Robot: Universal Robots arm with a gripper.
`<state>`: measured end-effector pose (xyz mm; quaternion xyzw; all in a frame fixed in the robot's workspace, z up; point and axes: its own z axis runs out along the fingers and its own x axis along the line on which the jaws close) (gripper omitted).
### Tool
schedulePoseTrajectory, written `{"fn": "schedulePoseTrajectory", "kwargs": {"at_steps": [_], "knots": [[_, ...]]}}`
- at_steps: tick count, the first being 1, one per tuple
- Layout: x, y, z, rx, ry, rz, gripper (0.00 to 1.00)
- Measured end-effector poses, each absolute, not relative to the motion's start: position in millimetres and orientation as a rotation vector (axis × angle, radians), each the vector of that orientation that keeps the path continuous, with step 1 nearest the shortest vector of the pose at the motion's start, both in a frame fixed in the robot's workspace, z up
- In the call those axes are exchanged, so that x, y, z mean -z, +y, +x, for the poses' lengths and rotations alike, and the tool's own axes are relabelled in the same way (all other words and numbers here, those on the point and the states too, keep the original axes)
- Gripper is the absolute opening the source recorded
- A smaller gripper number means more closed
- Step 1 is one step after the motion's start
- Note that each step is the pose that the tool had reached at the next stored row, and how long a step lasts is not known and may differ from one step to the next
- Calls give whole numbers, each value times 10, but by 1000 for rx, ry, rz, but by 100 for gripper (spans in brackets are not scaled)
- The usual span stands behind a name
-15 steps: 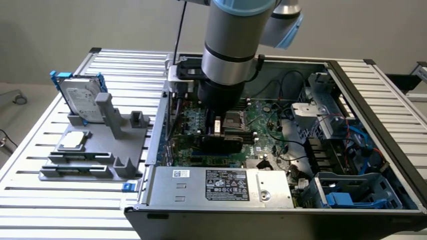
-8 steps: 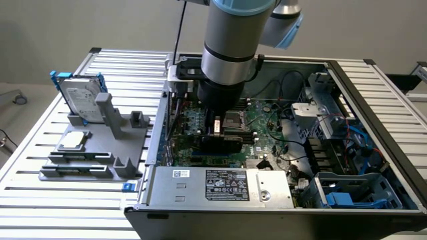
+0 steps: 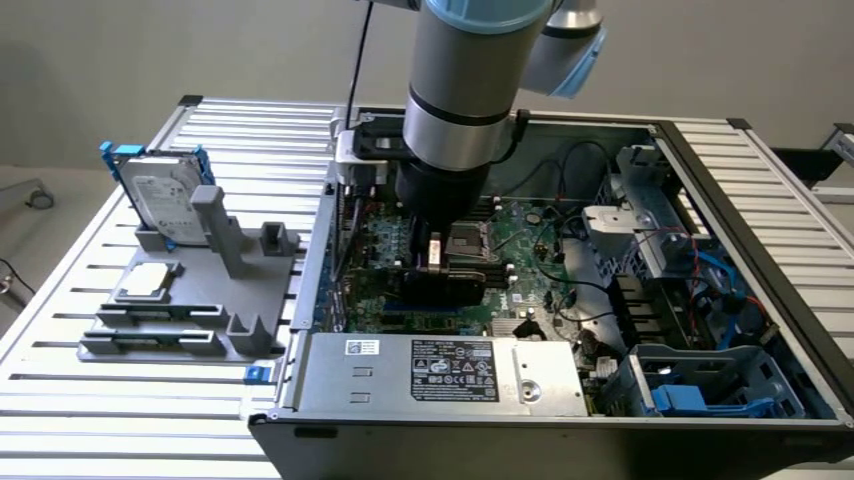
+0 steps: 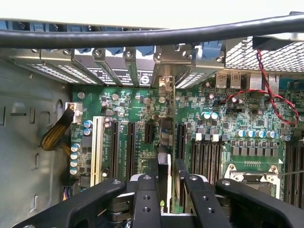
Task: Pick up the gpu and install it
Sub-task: 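Insert the gpu into the slot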
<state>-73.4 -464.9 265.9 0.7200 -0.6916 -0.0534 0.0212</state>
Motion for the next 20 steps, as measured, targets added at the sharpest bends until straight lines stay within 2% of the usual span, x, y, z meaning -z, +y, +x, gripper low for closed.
{"fn": "schedulePoseTrajectory", "kwargs": {"at_steps": [20], "knots": [[-2659,-4674,-730,167,-2144,2232,25]]}}
